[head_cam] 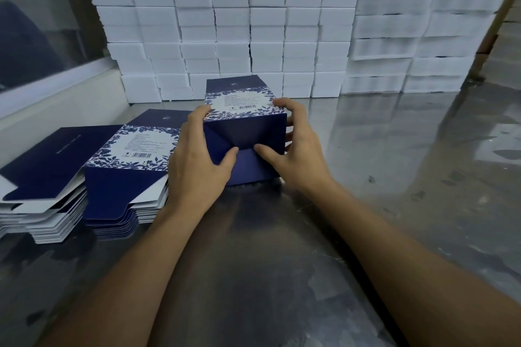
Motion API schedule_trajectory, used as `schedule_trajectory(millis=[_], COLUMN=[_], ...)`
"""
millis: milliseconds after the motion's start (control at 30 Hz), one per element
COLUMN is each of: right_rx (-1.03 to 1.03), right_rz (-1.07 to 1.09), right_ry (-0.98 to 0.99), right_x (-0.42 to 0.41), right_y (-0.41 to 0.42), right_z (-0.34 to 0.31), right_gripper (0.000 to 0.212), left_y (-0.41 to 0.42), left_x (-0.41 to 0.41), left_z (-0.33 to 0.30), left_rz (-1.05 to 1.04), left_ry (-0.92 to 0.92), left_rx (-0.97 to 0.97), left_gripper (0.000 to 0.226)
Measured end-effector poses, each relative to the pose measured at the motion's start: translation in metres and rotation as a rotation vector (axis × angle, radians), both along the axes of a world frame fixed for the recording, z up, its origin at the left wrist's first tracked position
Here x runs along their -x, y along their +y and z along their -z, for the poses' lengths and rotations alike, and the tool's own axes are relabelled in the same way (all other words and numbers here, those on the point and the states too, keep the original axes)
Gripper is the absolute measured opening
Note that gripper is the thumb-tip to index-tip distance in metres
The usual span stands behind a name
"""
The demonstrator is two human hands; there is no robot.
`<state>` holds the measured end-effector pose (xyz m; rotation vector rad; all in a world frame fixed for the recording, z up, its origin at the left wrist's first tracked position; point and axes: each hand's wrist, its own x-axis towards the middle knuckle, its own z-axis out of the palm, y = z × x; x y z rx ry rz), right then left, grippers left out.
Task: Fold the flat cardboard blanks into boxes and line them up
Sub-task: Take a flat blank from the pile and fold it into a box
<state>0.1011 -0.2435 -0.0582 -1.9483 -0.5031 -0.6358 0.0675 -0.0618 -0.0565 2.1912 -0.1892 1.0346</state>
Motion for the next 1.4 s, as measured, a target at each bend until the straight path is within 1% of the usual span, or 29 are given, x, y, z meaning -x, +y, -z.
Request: schedule_trajectory(millis=[100,167,233,333,367,500,600,733,800,867,967,1033,1100,1167,1200,1233,1333,1367,1400], right_rx=[-0.004,-0.009,-0.010,-0.025,-0.035,-0.084,-0.145,-0.251,-0.261,-0.253,-0.240,-0.240,-0.227,-0.177,-0.165,-0.166,-0.159,-0.150,-0.151], right_rz=[0.052,0.047,0.023,0.015,0.017,0.012,-0.031,-0.014,0.035,0.079,0.124,0.140,0.127,0.127,0.123,0.114,0.053,0.015,-0.028], right_ry=[-0.030,-0.046,-0.046,0.008,0.018,0.003,0.054,0.125,0.149,0.164,0.174,0.182,0.192,0.209,0.227,0.250,0.301,0.313,0.326], right_x=[0.003,0.004,0.004,0.004,0.005,0.006,0.006,0.003,0.001,0.000,-0.001,-0.001,0.000,0.001,0.002,0.001,0.001,0.002,0.003], right_y=[0.003,0.004,0.005,0.007,0.007,0.007,0.009,0.006,0.004,0.003,0.001,-0.001,-0.002,-0.002,-0.002,-0.002,-0.001,0.000,0.001], right_z=[-0.002,-0.002,-0.001,0.001,0.000,-0.001,-0.002,-0.001,0.000,0.001,0.001,0.000,0.001,0.003,0.004,0.004,0.005,0.005,0.005], right_gripper=[0.073,0.074,0.080,0.093,0.094,0.081,0.073,0.056,0.049,0.043,0.046,0.048,0.052,0.057,0.057,0.057,0.061,0.064,0.068], left_y=[-0.002,-0.003,-0.003,-0.005,-0.006,-0.007,-0.007,-0.008,-0.008,-0.008,-0.009,-0.009,-0.008,-0.009,-0.009,-0.010,-0.010,-0.010,-0.009], left_x=[0.000,0.000,0.000,-0.001,-0.002,-0.004,-0.005,-0.005,-0.004,-0.005,-0.007,-0.010,-0.011,-0.010,-0.009,-0.009,-0.009,-0.010,-0.010], left_z=[-0.002,-0.001,0.000,0.001,0.001,0.002,0.002,0.002,0.001,0.001,-0.001,0.000,0.002,0.002,0.003,0.004,0.006,0.006,0.007], left_rz=[-0.026,-0.034,-0.031,-0.042,-0.043,0.019,0.097,0.221,0.308,0.339,0.326,0.255,0.182,0.137,0.112,0.091,0.090,0.108,0.132], left_ry=[-0.024,-0.031,-0.028,-0.016,-0.002,0.049,0.077,0.107,0.115,0.107,0.109,0.044,-0.020,-0.030,-0.028,-0.014,0.091,0.132,0.172], left_rx=[0.003,0.009,0.017,0.039,0.053,0.074,0.124,0.237,0.296,0.302,0.275,0.186,0.078,0.033,0.029,0.037,0.141,0.183,0.219], left_gripper=[0.070,0.070,0.074,0.081,0.082,0.085,0.082,0.072,0.068,0.059,0.032,0.015,0.010,0.010,0.018,0.032,0.090,0.105,0.114])
